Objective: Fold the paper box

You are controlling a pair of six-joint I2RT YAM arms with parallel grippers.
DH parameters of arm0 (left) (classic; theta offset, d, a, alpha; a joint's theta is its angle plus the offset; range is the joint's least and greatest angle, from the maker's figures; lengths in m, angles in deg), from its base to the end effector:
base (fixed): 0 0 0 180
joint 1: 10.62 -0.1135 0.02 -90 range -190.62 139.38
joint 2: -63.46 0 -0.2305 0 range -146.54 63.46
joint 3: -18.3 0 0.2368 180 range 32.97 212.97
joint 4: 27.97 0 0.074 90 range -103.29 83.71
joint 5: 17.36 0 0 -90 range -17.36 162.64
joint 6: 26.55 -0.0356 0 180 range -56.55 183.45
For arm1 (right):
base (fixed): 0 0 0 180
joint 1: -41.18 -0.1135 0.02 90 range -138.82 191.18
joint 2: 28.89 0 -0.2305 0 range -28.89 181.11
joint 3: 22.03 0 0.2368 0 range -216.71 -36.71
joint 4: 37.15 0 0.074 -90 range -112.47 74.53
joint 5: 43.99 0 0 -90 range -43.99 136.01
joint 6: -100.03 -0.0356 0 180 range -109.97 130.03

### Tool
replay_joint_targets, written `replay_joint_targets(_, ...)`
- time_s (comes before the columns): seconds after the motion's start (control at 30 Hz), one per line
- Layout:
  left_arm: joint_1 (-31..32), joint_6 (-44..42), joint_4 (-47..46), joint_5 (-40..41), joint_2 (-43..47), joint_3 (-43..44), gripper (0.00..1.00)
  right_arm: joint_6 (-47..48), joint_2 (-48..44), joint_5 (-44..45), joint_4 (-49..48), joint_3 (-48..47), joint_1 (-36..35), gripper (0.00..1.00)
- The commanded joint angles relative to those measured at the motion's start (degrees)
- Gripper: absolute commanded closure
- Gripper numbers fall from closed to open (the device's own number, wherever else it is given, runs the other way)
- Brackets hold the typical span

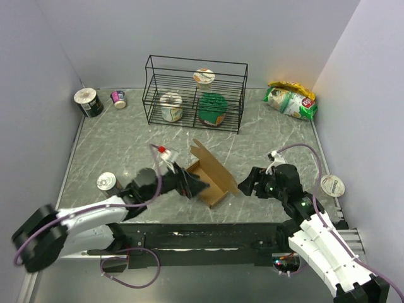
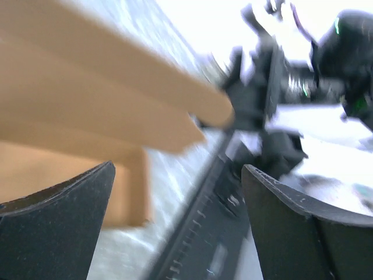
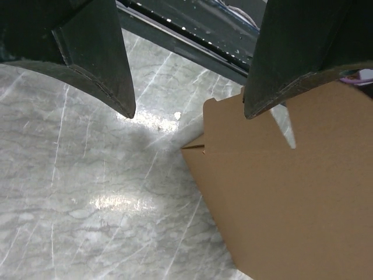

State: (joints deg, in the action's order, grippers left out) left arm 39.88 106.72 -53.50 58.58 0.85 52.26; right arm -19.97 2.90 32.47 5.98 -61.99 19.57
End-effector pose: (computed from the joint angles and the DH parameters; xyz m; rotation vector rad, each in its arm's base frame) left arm 0.1397 -0.1831 0.1987 0.3272 1.8047 -1.4129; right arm 0.1341 0.0621 0.2063 0.0259 2.2663 0.7548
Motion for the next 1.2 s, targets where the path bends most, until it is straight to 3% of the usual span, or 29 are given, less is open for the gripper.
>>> replay_joint_targets(0.0,-10.7,-9.9,17.3,-2.0,7.8,3.9,0.04,2.0,-2.3,-0.2,-1.0,-0.1,-0.2,0.21)
replay_joint_targets(0.17,-22.7,-14.4,17.6,-10.7,4.1,6.3,0.04,2.7,-6.1,0.6,0.6,-0.1,-0.3,0.22)
replay_joint_targets(0.43,-26.8,-20.8,10.4,-19.7,-7.9,11.5,0.04,6.4,-7.7,-8.5,0.6,0.1,-0.7,0.19)
replay_joint_targets(0.67,-30.3,-25.5,5.9,-27.0,-16.0,14.0,0.04,8.2,-8.3,-10.5,-0.8,0.6,-2.6,0.21)
replay_joint_targets(1.07,-30.7,-30.6,8.5,-31.7,-23.2,20.8,0.04,5.0,-3.4,2.2,-2.0,0.0,-14.3,0.25)
replay_joint_targets(1.17,-30.7,-31.3,8.7,-31.6,-24.1,21.4,0.04,4.4,-1.9,5.5,-4.9,0.5,-14.5,0.28)
